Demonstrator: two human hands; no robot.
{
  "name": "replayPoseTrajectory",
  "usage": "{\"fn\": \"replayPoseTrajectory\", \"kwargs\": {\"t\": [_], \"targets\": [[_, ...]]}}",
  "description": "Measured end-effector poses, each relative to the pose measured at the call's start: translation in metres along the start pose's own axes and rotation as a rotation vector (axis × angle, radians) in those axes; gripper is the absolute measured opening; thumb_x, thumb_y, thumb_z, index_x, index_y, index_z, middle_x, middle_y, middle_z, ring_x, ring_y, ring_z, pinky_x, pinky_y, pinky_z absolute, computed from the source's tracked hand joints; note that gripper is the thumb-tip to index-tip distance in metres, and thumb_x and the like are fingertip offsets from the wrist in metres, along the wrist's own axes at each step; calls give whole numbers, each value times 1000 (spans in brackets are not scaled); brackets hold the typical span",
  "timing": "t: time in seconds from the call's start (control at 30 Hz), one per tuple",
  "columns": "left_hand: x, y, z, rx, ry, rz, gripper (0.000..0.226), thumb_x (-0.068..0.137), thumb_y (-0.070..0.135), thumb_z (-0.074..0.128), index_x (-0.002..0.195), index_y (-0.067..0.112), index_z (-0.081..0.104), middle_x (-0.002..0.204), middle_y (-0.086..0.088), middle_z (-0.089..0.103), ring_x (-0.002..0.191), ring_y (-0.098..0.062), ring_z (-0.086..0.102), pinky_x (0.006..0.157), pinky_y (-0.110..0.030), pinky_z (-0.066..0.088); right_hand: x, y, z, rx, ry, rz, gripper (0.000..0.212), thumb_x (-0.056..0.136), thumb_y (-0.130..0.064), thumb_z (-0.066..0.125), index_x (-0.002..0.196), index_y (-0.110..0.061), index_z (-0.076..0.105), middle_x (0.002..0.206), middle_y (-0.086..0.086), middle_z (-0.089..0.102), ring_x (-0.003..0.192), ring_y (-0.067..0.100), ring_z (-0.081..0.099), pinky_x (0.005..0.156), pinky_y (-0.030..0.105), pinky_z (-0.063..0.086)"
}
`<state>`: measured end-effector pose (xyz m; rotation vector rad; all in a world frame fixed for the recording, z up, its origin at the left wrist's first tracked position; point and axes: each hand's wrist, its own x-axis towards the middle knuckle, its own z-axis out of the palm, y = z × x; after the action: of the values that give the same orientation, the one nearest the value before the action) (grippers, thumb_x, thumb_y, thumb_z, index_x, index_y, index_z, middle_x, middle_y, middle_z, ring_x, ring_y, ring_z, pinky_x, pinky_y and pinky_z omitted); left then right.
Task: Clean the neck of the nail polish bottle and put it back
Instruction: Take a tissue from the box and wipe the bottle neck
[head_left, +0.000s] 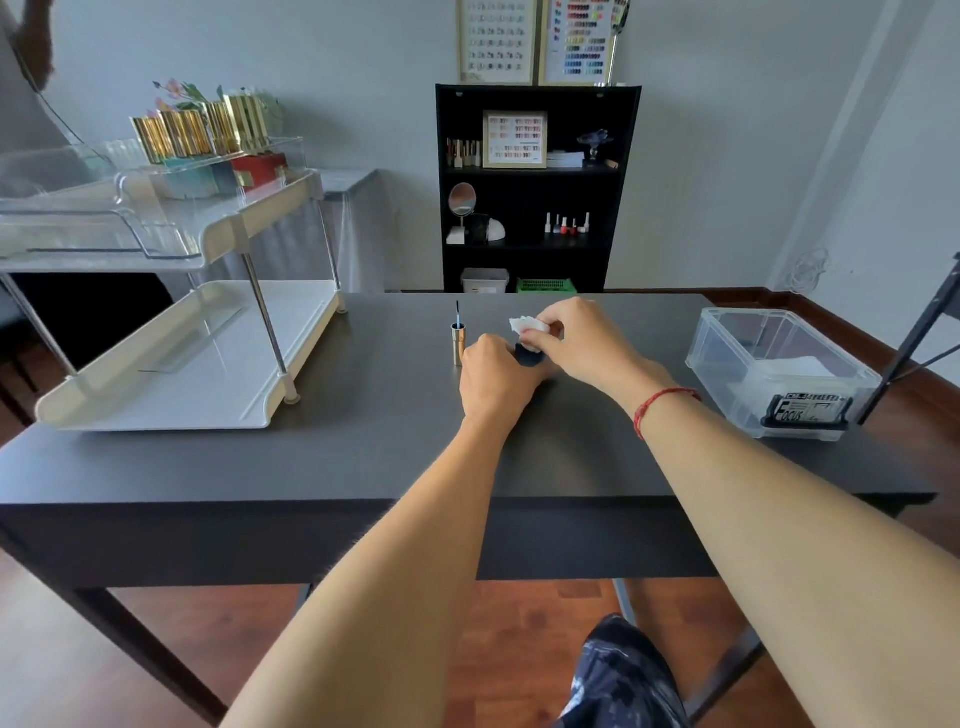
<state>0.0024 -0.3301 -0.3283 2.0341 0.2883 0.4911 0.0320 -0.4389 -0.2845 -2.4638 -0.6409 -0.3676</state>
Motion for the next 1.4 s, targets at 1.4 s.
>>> {"fn": "replayPoseTrajectory", "kwargs": {"t": [1.4], "targets": [[2, 0, 1, 24, 9, 26, 49, 67, 46, 82, 81, 2, 63, 72, -4, 56, 60, -14, 49, 47, -26, 36, 0, -1, -8, 96, -15, 100, 39, 98, -28, 48, 72, -2, 64, 60, 2, 46, 54, 13, 41, 52, 27, 31]]}}
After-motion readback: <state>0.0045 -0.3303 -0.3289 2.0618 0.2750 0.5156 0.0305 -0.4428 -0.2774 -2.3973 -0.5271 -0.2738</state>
